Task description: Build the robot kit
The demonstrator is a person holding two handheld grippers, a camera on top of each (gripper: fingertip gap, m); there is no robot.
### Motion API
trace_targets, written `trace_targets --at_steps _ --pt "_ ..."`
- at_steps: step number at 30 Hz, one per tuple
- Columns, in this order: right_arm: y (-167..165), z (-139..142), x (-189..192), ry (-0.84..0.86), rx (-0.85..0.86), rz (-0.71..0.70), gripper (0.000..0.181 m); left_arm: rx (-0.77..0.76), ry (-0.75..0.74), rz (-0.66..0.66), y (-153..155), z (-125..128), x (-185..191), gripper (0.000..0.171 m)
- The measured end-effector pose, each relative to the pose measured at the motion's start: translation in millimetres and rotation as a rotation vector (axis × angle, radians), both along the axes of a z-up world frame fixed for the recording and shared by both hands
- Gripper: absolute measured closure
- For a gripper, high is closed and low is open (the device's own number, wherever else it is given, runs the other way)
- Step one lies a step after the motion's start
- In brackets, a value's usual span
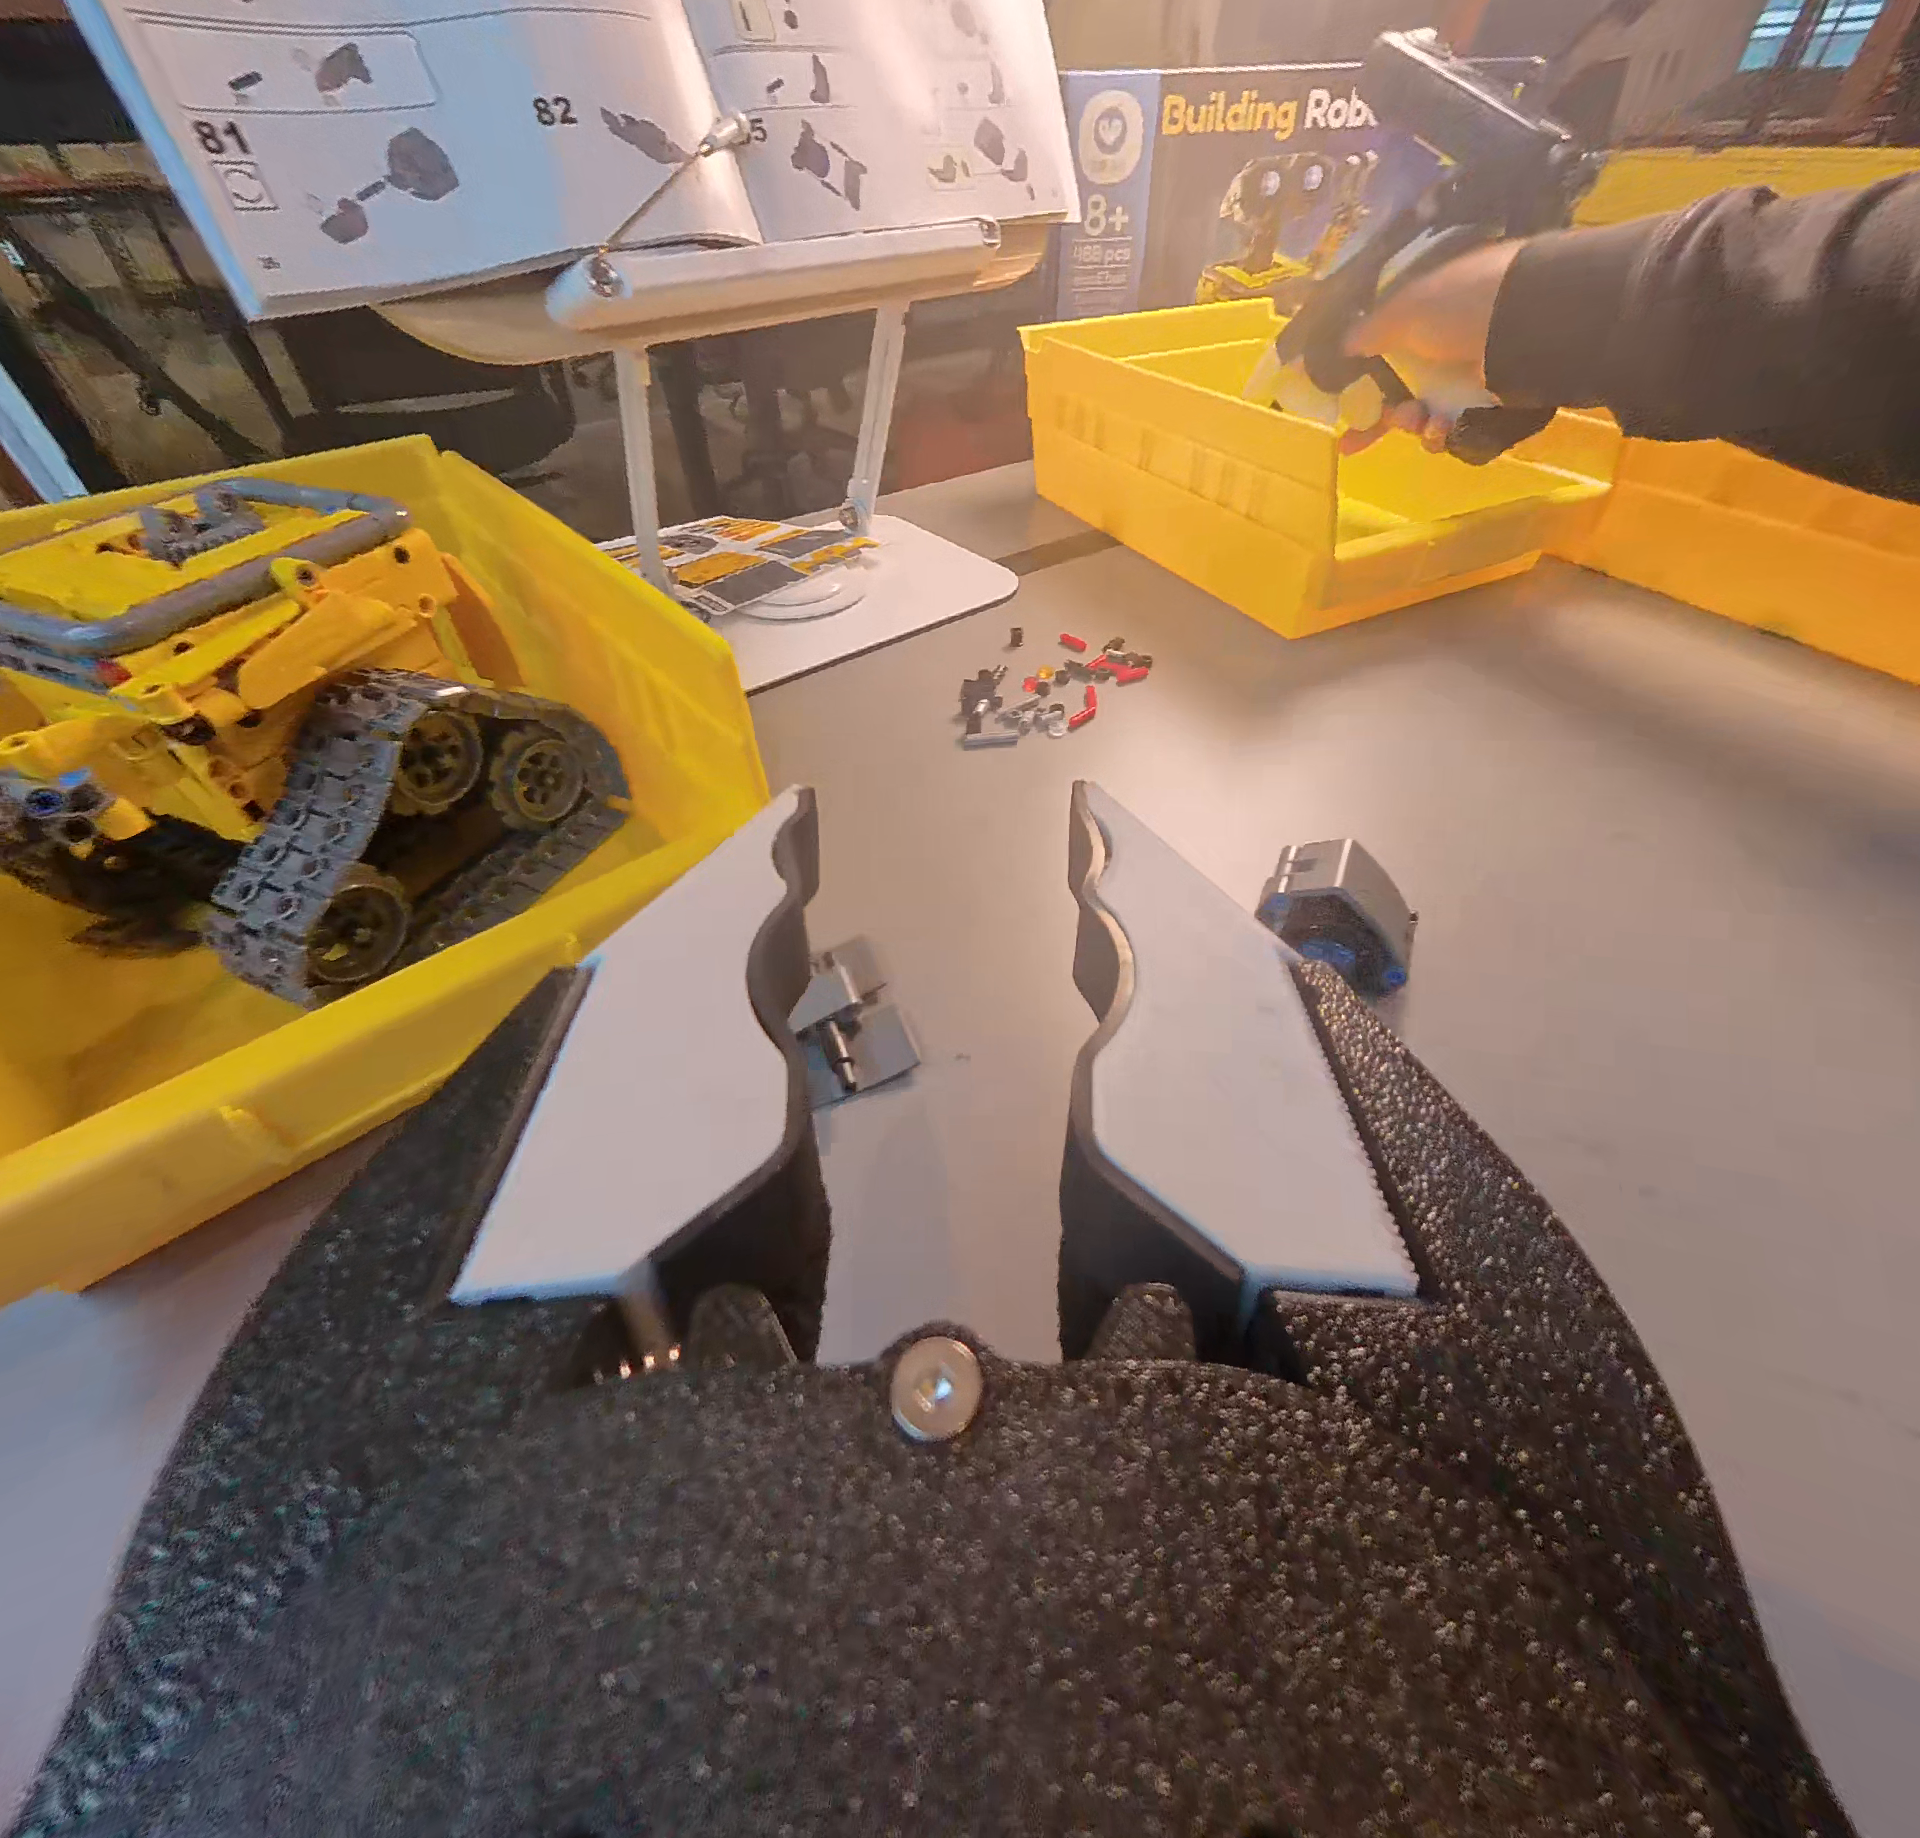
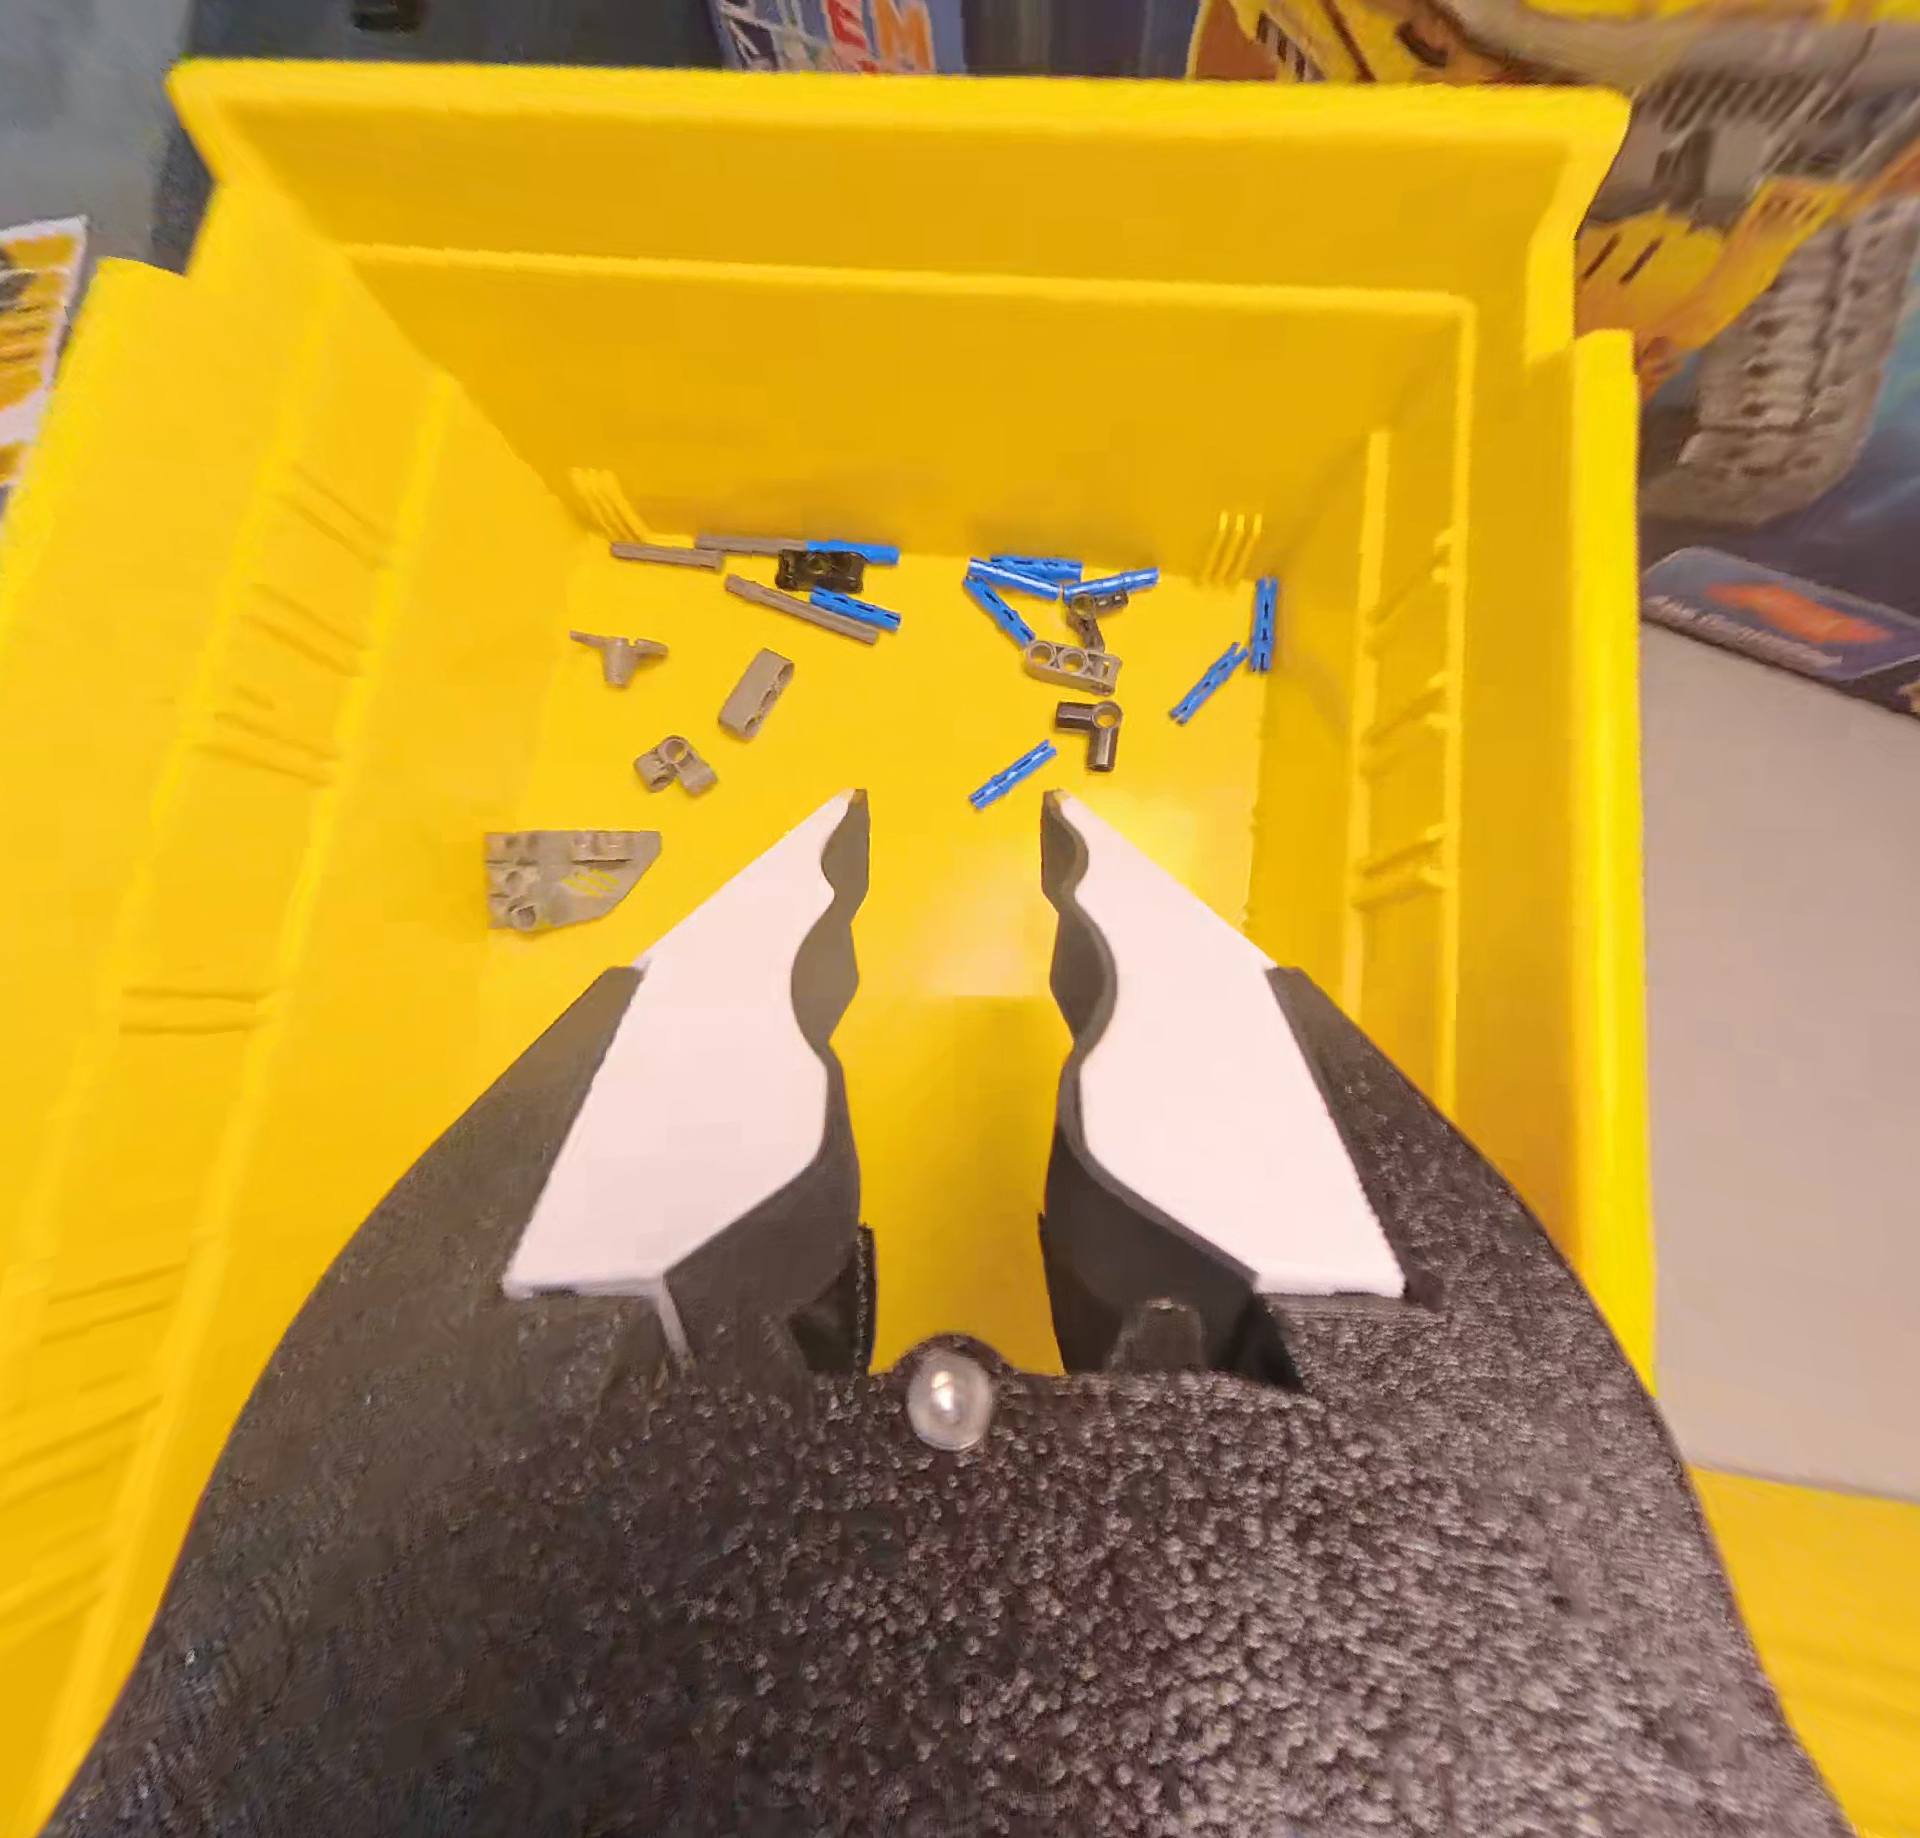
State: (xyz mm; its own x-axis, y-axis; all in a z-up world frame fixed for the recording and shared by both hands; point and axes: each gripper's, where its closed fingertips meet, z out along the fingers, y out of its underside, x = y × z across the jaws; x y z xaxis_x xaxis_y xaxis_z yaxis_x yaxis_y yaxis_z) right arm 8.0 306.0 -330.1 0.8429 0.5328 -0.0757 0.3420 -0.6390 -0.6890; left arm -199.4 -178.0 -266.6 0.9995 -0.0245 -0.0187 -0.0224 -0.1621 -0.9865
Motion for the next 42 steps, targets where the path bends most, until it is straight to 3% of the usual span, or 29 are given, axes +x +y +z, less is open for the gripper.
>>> trace_targets --at_steps 5,14,20,23,26,29,31,35,38,42 --pt "11.9 -31.6 6.1 -0.037 -0.087 -0.082 0.156 0.021 -0.002 0.032 -6.7 5.9 -15.4 0.126" --pt "20.9 -41.0 7.0 -0.073 -0.094 -0.091 0.174 0.002 -0.035 0.026 -5.5 -0.4 -18.7 0.126" --pt "16.2 -38.1 2.1 -0.088 -0.05 -0.004 0.178 -0.025 -0.016 0.025 -1.3 -10.6 -17.4 0.128" --pt "0.2 -3.5 -12.8 -0.028 0.092 0.129 0.178 -0.067 0.025 0.036 2.6 -24.8 -19.0 0.128" --pt "-62.3 62.5 -36.0 0.131 0.253 0.352 0.178 -0.098 0.047 0.023 6.9 -32.7 -14.6 0.128" --pt "-168.5 100.2 -41.3 0.189 0.34 0.648 0.178 -0.095 0.064 0.022 10.1 -32.3 -13.2 0.128" --pt "-239.4 87.5 -36.0 0.154 0.3 0.814 0.178 -0.096 0.069 0.023 10.7 -32.5 -13.0 0.128" --pt "-346.4 22.3 -26.7 0.042 0.175 1.04 0.178 -0.082 0.05 0.018 9.9 -29.6 -12.0 0.128" --pt "-382.3 -11.4 -33.6 -0.013 0.155 1.101 0.178 -0.072 0.037 0.015 9.2 -27.4 -11.3 0.128" --pt "-395.2 -27.0 -52.7 -0.077 0.171 1.125 0.178 -0.057 0.014 0.011 6.9 -23.9 -10.2 0.128"
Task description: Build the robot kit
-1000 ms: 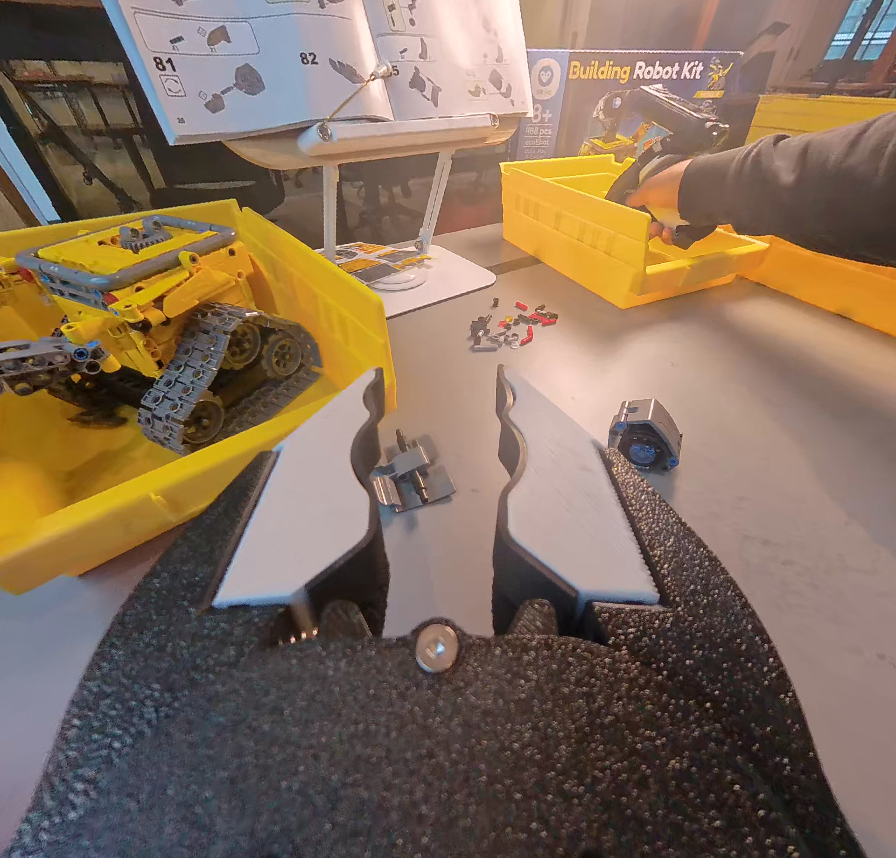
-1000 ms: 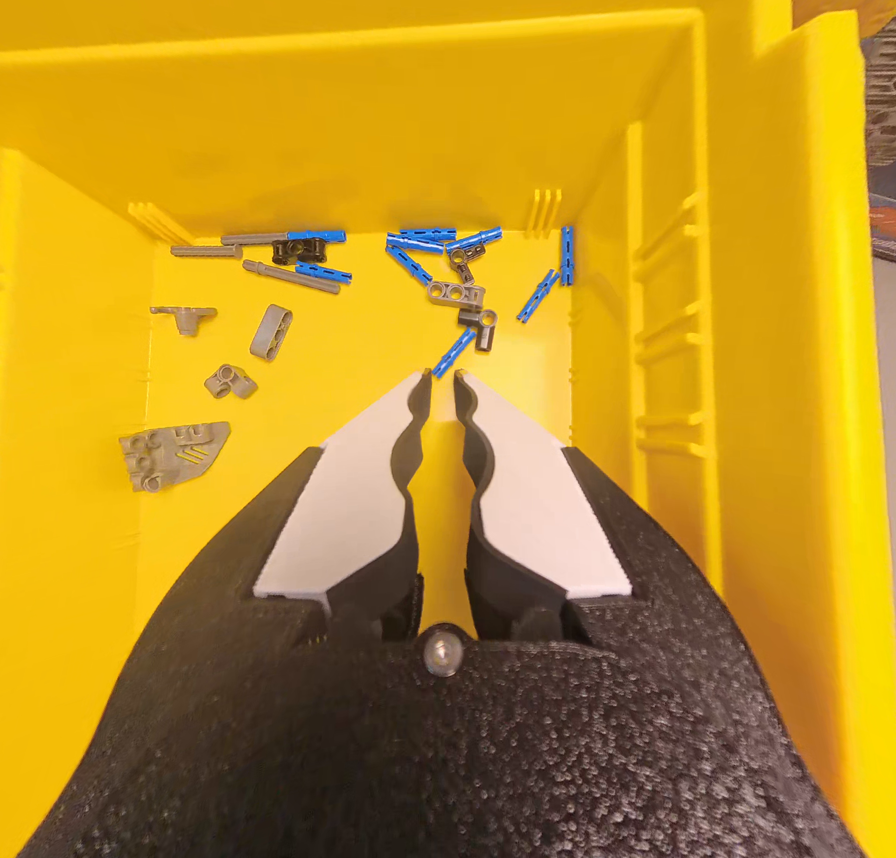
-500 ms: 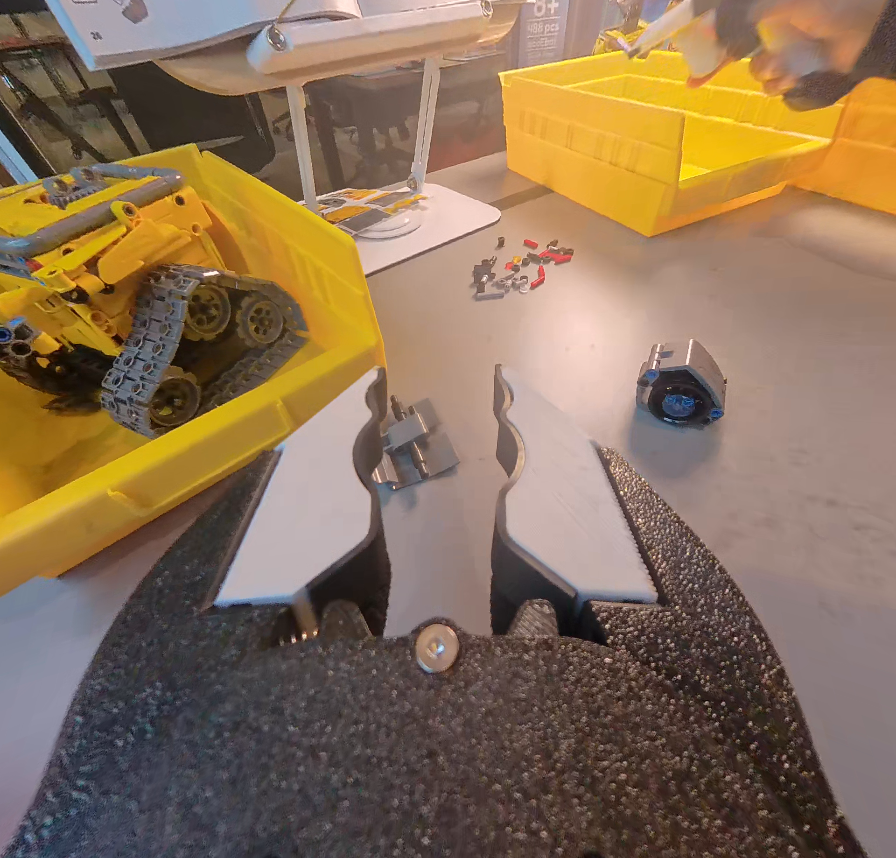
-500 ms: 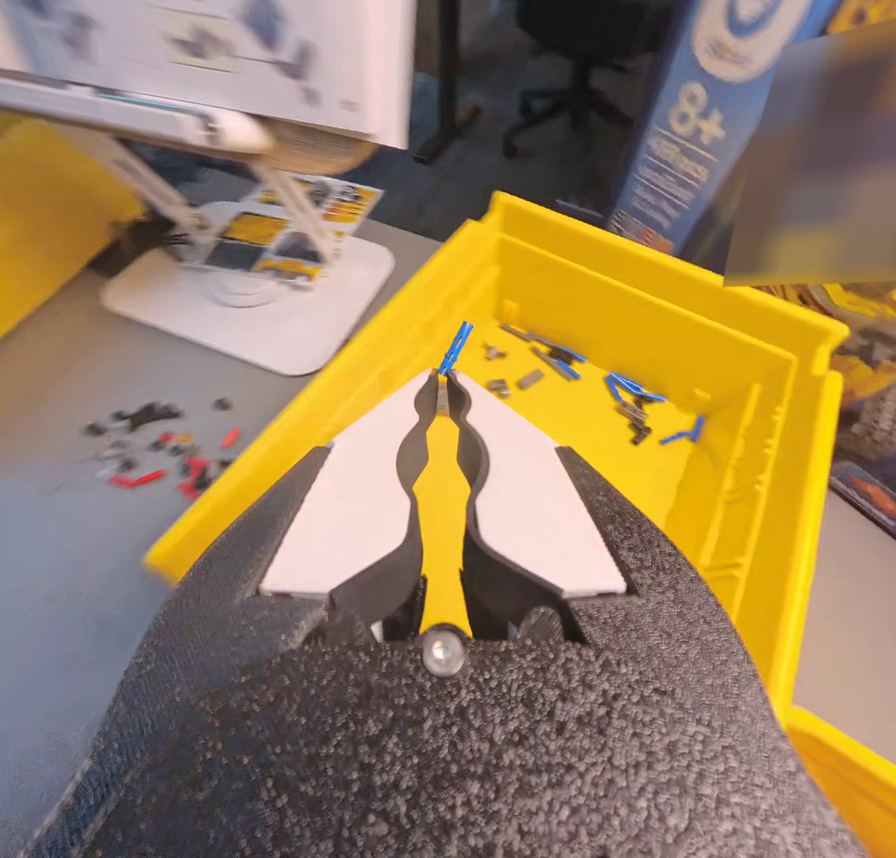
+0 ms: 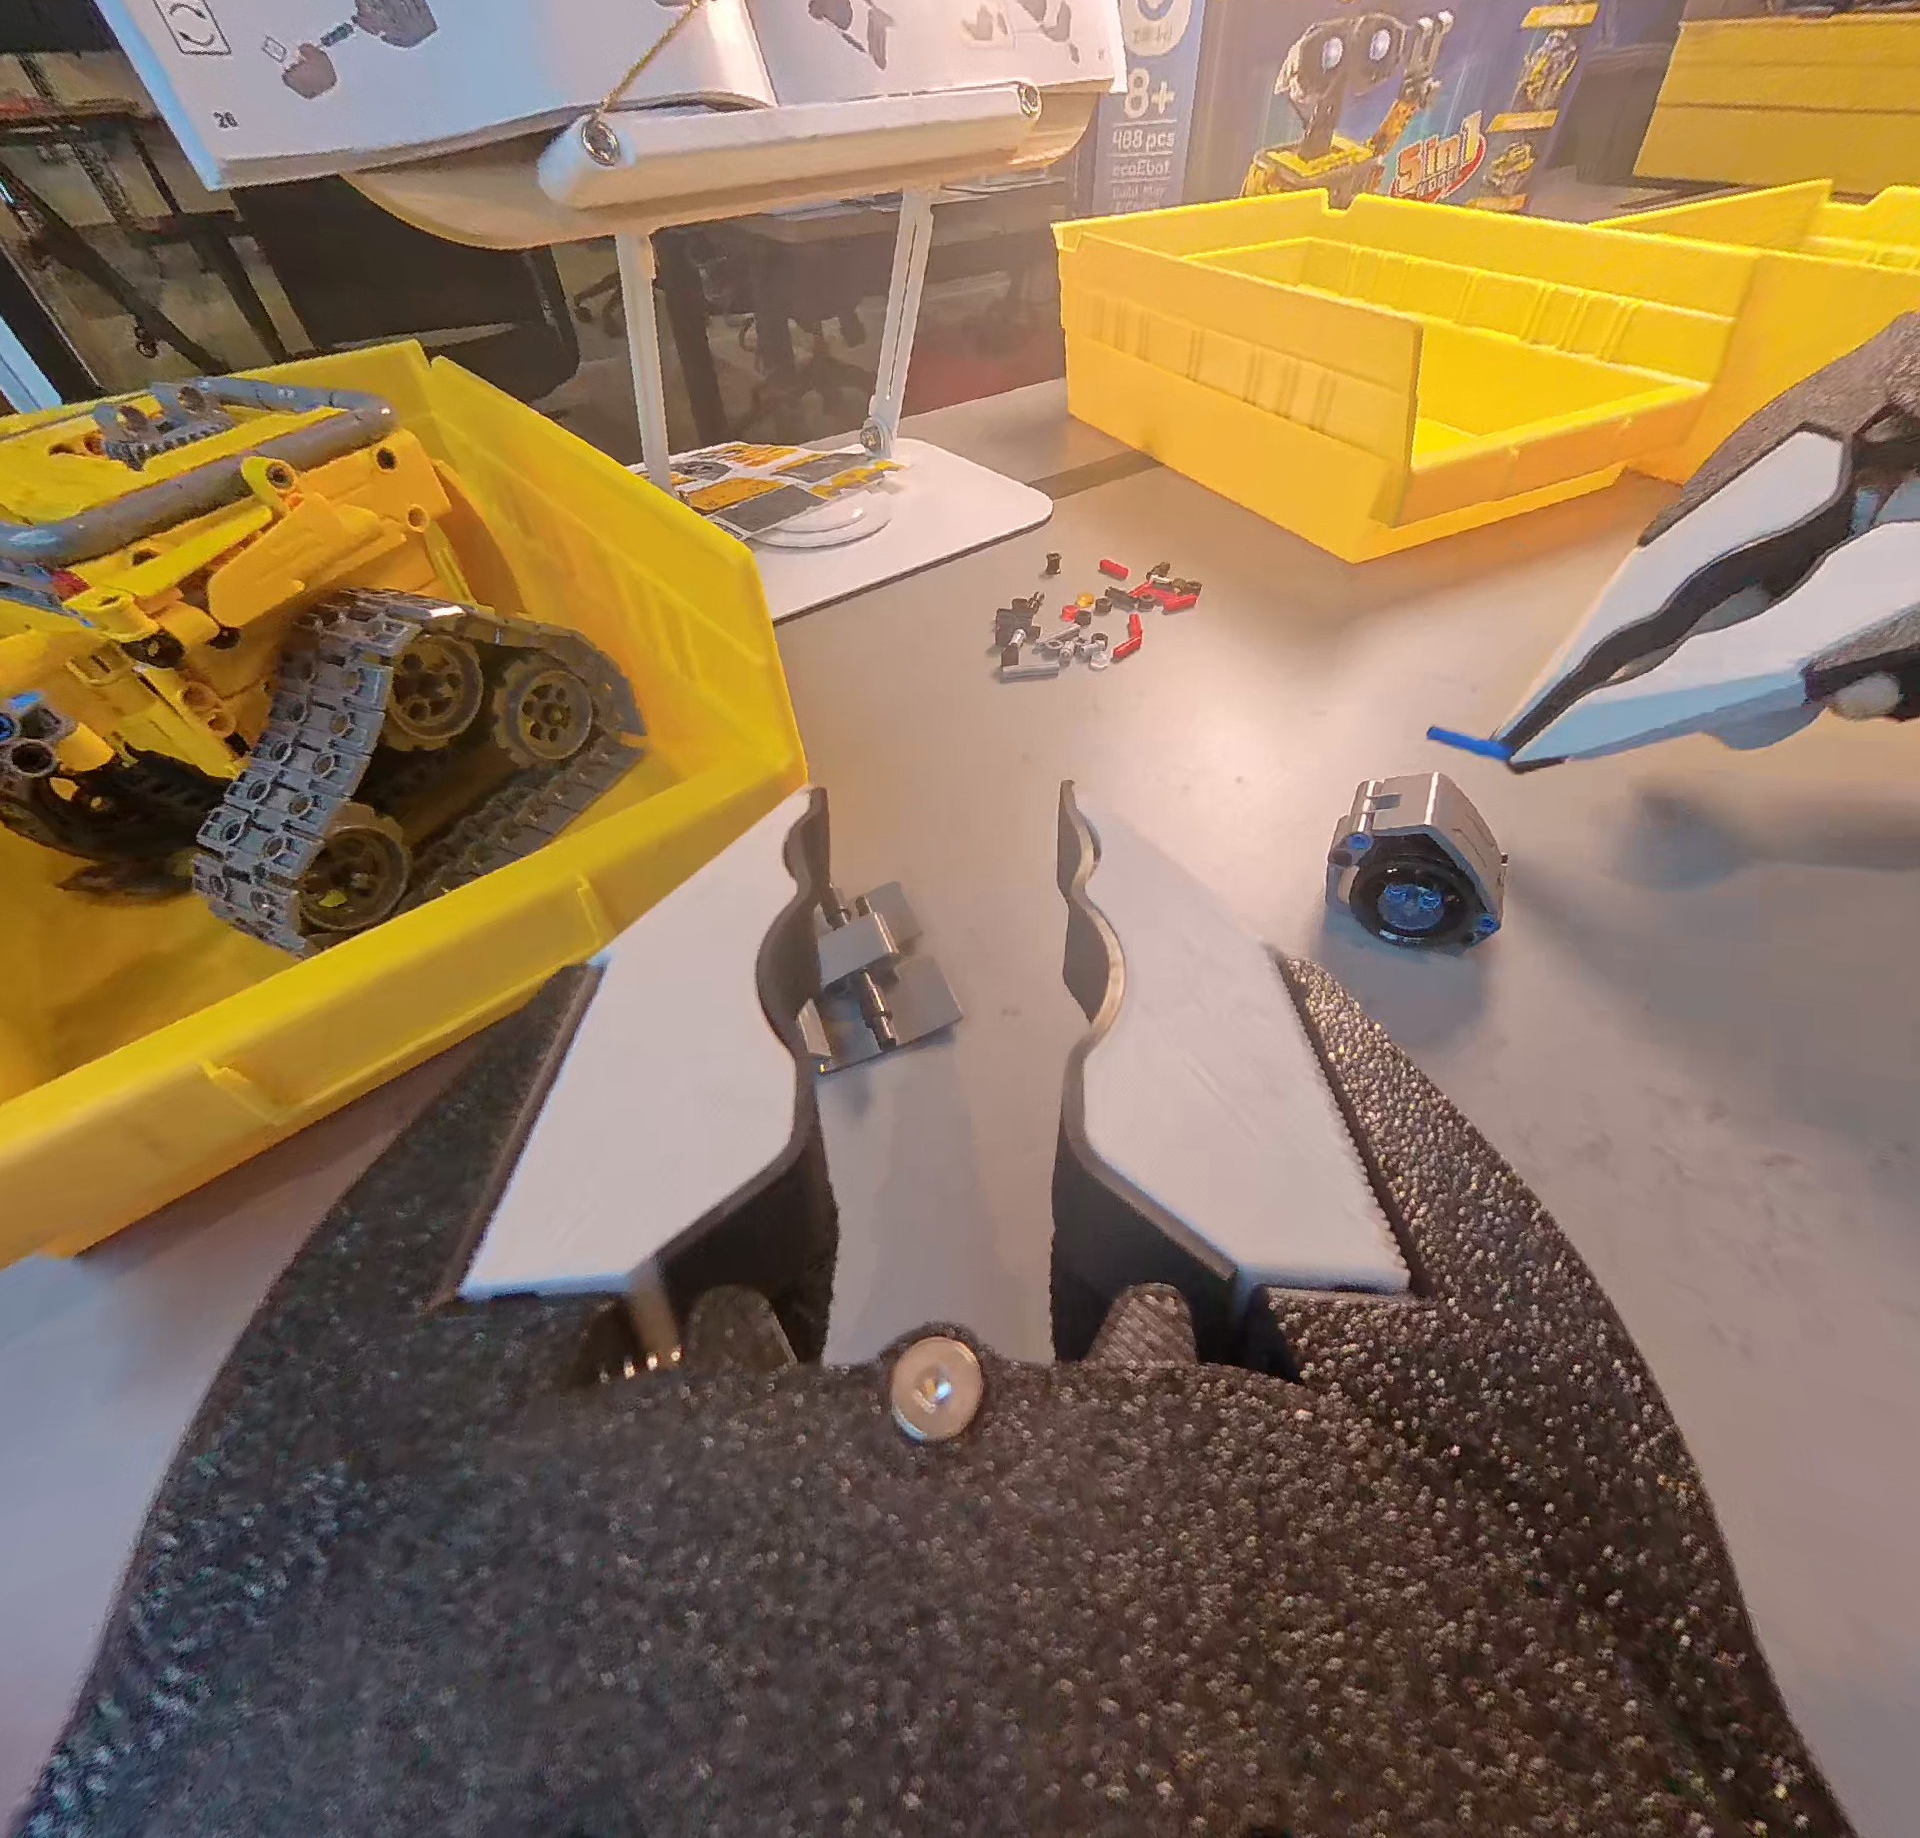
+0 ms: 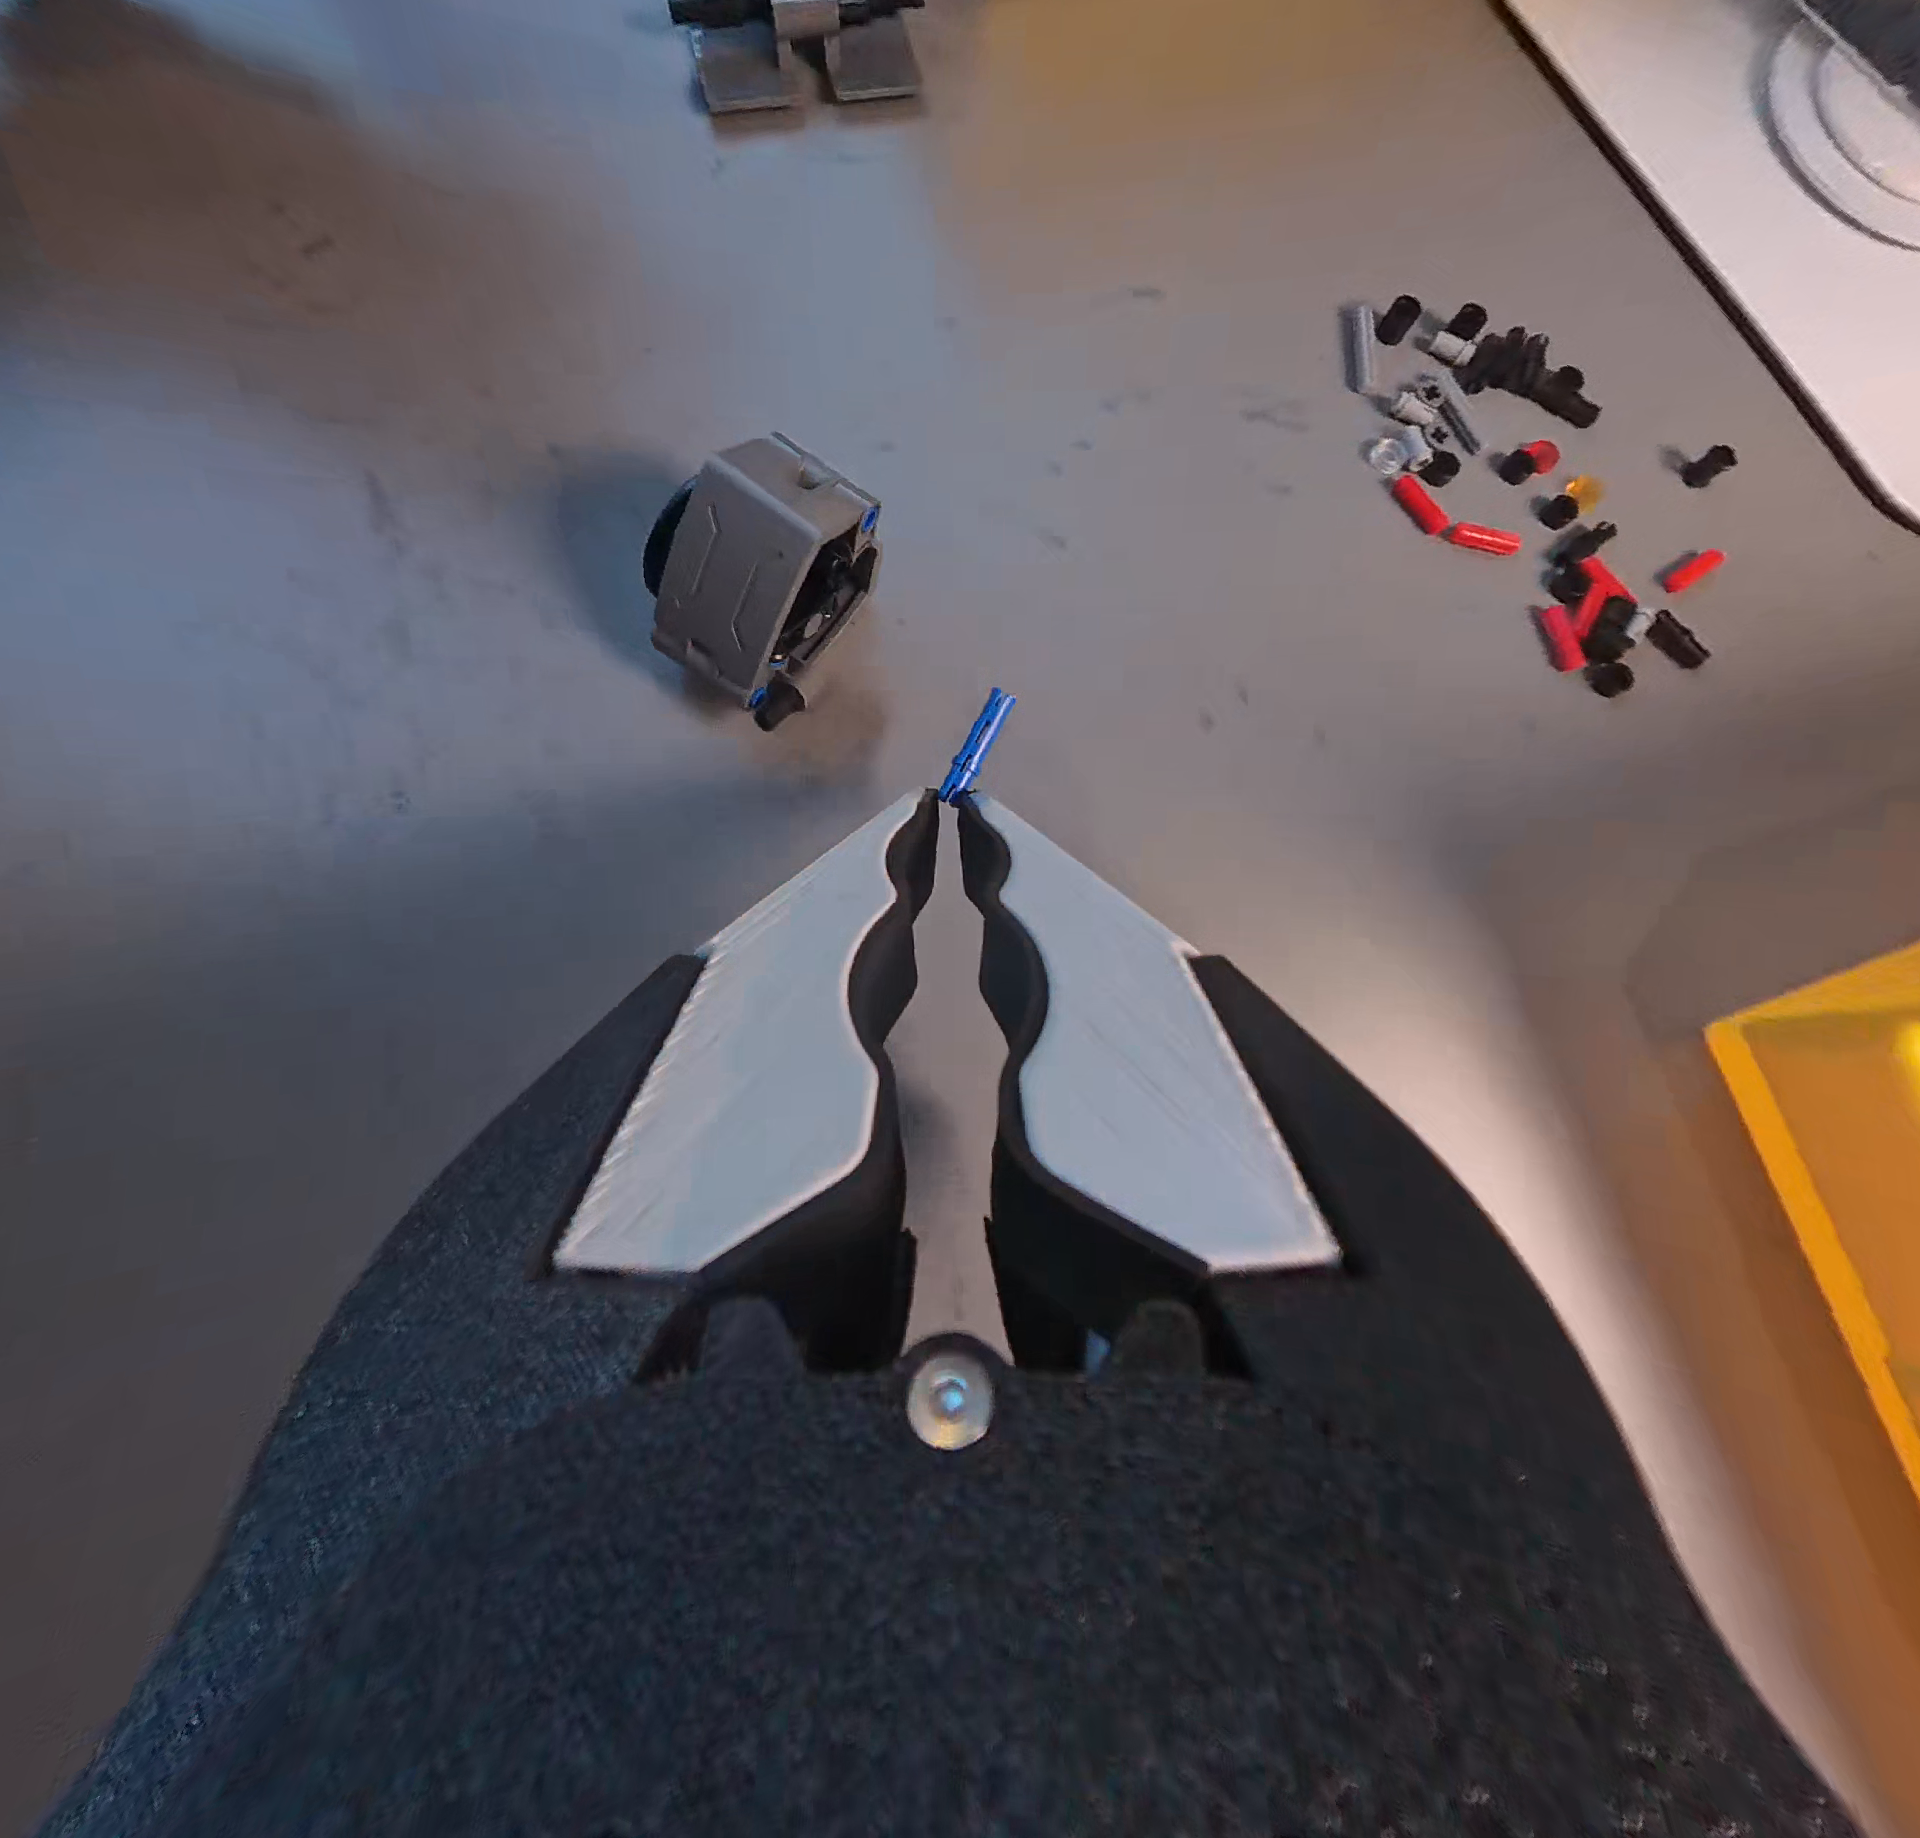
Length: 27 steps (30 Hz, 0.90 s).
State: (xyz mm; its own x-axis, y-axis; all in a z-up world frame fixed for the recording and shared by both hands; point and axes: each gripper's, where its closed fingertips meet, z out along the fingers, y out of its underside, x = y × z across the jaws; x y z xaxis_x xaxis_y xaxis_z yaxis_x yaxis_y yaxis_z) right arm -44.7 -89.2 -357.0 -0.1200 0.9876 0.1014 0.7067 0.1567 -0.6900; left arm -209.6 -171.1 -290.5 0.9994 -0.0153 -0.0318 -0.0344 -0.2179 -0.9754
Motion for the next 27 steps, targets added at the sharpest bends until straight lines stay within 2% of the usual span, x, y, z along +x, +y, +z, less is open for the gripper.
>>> trace_targets --at_steps 5,7,9,11,13,15,17,19,22,24,27 --pt "-2.3 -17.8 -4.4 -0.078 0.048 0.04 0.176 0.031 -0.03 0.008 -5.2 9.8 -3.6 0.129" --pt "1.8 -10.1 -3.5 -0.063 0.045 0.048 0.162 0.049 -0.061 0.008 -6.7 14.2 -5.4 0.129" --pt "17.3 26.9 -6.3 0.054 0.053 0.038 0.161 0.059 -0.092 0.012 -7.2 15.3 -8.0 0.129" --pt "52.6 84.6 -6.0 0.209 0.032 -0.046 0.161 0.061 -0.117 0.013 -7.0 14.9 -9.4 0.129" --pt "101.1 138.7 -0.6 0.35 -0.002 -0.154 0.161 0.062 -0.133 0.01 -6.6 14.7 -9.5 0.129" --pt "161.5 159.2 7.9 0.367 0.037 -0.247 0.16 0.06 -0.136 0.006 -6.0 13.9 -8.5 0.129" --pt "221.3 143.4 12.0 0.286 0.099 -0.291 0.159 0.054 -0.125 0.005 -5.4 12.2 -7.8 0.129" --pt "258.4 106.8 6.8 0.171 0.059 -0.282 0.155 0.048 -0.107 0.005 -4.9 10.1 -7.1 0.129" --pt "290.3 51.8 -7.6 0.033 0.118 -0.185 0.153 0.039 -0.069 0.008 -4.2 6.7 -7.0 0.129" --pt "303.2 22.1 -16.7 -0.048 0.128 -0.133 0.145 0.033 -0.04 0.016 -3.6 3.4 -7.9 0.129" --pt "319.1 1.2 -29.4 -0.122 0.119 -0.083 0.129 0.025 -0.02 0.02 -2.3 1.2 -8.1 0.128"
